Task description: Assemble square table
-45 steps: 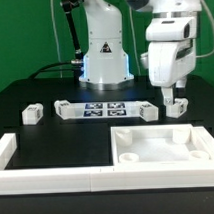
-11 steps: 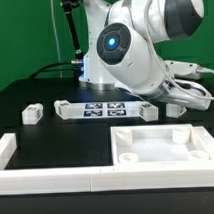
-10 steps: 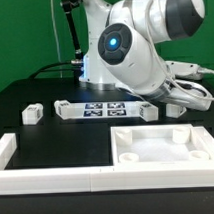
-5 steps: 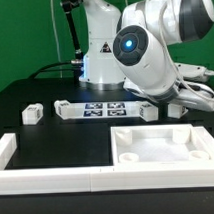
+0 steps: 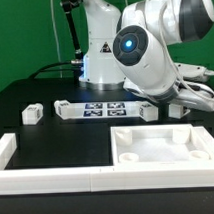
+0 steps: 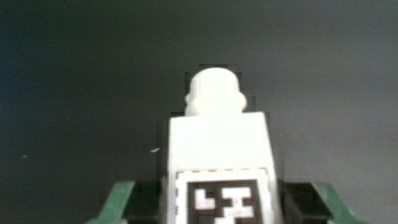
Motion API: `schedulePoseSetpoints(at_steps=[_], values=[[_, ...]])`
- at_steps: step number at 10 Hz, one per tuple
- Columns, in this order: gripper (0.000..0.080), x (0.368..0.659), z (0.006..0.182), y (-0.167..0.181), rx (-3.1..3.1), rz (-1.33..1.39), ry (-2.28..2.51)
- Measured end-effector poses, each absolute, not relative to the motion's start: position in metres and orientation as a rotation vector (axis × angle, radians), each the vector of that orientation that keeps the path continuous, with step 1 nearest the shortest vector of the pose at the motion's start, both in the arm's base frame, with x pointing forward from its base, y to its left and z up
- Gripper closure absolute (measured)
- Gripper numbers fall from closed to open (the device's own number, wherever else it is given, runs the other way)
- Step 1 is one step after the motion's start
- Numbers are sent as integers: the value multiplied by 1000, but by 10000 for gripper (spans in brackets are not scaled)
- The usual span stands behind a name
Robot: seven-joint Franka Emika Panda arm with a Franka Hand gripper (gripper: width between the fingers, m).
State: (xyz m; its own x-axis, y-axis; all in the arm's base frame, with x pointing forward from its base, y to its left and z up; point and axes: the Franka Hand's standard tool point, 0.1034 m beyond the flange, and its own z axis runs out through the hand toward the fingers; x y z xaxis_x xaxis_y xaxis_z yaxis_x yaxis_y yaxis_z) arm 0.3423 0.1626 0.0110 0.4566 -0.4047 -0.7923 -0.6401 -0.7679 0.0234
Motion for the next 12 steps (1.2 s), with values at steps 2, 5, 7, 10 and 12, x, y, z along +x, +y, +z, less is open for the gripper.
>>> schedulePoseSetpoints(at_steps=[2,5,7,10,12], values=[[514,343,12,162,-2434,1211,892],[512,385,57,130,-2486,1177,778],[512,413,110,108,-2562,1105,688],[512,423,113,113,-2668,862,713],[512,430,114,114,-2736,696,719]])
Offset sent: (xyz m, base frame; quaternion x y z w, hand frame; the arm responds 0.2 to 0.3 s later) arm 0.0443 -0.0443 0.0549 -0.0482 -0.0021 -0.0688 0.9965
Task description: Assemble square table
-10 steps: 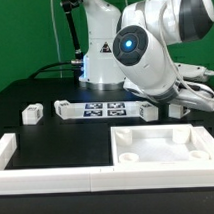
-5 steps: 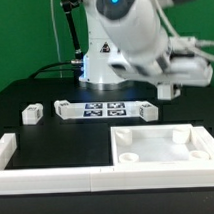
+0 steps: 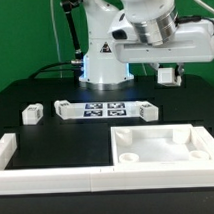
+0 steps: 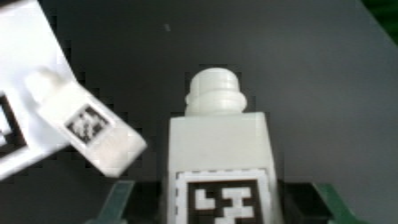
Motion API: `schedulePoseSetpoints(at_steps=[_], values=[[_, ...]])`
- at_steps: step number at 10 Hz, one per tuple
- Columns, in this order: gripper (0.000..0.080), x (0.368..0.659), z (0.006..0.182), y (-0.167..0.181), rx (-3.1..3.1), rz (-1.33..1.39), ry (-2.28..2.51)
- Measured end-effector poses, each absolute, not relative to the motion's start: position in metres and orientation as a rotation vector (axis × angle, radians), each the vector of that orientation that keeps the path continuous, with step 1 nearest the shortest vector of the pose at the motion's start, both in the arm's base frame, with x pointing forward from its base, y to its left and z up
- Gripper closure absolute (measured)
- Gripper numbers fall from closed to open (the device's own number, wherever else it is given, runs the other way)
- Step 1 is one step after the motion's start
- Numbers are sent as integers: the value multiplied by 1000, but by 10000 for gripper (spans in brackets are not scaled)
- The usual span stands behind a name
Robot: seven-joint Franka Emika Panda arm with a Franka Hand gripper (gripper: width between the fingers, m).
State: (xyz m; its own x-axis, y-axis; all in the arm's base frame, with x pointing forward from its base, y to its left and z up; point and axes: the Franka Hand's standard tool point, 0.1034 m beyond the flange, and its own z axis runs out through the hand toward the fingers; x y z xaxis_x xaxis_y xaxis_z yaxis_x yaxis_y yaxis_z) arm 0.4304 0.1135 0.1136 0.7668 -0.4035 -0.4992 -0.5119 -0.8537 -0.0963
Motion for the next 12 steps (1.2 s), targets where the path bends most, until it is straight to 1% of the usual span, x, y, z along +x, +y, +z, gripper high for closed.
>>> schedulePoseSetpoints(at_steps=[1,2,3,4,6,8,9,10,11,12], values=[[512,448,124,105,-2832,579,637],[512,477,141,94,-2895,492,562],[512,508,157,88,-2975,345,481],[512,532,170,91,-3042,164,399],[512,521,161,97,-3027,-50,417],[512,527,159,106,-2988,-273,426],[512,529,151,111,-2983,-398,367],[512,541,146,109,-2969,-449,351],[512,556,149,115,-2934,-550,331],[512,564,152,130,-2890,-653,294]])
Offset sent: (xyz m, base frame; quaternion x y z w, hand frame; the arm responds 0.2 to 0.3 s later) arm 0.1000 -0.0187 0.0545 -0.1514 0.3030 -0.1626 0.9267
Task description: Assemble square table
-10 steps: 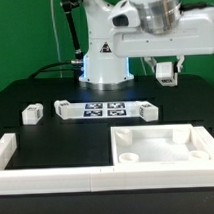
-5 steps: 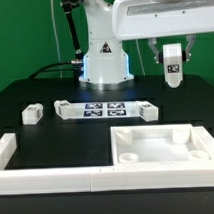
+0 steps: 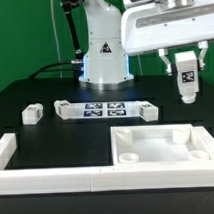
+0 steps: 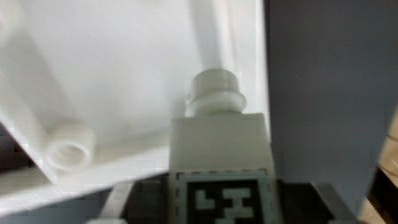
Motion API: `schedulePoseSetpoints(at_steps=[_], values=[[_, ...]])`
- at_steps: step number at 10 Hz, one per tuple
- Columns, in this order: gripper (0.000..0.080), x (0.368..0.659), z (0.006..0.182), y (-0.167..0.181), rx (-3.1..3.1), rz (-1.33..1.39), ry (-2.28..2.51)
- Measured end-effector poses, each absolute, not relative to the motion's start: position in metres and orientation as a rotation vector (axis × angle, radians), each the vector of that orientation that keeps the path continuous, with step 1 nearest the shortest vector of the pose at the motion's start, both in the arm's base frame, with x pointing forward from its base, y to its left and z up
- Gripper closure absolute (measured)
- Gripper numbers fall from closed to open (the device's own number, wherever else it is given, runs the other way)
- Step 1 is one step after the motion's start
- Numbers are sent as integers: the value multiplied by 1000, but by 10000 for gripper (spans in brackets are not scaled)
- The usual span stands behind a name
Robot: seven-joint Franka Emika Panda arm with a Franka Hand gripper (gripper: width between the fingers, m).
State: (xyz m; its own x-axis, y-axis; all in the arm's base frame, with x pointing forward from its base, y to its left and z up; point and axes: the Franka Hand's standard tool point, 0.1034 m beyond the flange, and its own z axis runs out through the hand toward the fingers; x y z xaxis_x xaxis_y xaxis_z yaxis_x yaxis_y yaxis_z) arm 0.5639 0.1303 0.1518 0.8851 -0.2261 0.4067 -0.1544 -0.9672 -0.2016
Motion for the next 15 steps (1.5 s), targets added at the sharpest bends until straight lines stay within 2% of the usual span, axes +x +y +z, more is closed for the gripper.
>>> schedulePoseSetpoints(at_steps=[1,6,8,9,12,13,15], values=[[512,567,151,144,-2850,-749,255],[512,566,142,123,-2930,-744,130],[512,599,142,110,-2967,-787,17],[512,605,140,113,-2964,-795,10],[512,603,138,112,-2968,-789,3],[512,603,136,113,-2968,-795,-3],[512,610,118,110,-2984,-810,-46]])
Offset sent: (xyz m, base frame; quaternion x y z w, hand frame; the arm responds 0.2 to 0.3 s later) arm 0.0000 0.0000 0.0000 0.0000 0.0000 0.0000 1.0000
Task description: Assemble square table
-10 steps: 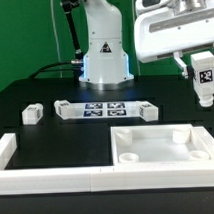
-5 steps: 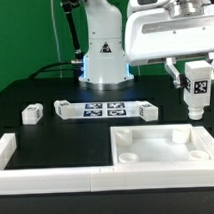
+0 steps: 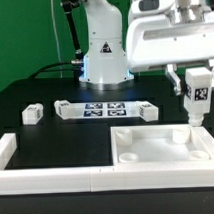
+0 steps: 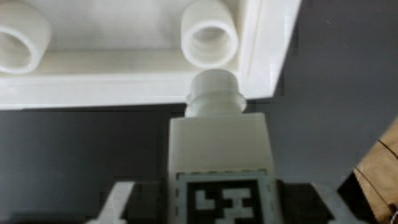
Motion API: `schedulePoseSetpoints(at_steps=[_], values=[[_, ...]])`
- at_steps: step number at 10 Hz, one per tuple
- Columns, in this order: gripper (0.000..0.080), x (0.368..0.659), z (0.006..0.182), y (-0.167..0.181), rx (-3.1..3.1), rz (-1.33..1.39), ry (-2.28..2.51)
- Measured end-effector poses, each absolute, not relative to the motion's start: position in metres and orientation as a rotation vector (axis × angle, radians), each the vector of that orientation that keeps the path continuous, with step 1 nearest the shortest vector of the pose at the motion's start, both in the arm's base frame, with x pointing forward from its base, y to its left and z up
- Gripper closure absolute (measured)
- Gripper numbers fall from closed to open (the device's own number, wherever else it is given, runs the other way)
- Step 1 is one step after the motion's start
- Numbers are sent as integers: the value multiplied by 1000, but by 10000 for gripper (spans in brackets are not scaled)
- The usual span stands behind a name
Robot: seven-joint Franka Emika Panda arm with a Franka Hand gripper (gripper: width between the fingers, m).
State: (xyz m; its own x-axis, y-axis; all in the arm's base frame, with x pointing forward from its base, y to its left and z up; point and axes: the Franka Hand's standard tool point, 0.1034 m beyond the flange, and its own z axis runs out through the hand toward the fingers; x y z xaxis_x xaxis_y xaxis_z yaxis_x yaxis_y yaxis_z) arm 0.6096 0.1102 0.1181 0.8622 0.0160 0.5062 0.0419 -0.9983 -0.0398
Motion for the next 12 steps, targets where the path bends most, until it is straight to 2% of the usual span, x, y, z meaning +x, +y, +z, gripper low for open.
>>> schedulePoseSetpoints(at_steps=[2,7,12], values=[[512,618,112,107,-2995,-823,-91],[512,616,91,109,-3005,-799,-101],[512,620,80,118,-3006,-792,-119]])
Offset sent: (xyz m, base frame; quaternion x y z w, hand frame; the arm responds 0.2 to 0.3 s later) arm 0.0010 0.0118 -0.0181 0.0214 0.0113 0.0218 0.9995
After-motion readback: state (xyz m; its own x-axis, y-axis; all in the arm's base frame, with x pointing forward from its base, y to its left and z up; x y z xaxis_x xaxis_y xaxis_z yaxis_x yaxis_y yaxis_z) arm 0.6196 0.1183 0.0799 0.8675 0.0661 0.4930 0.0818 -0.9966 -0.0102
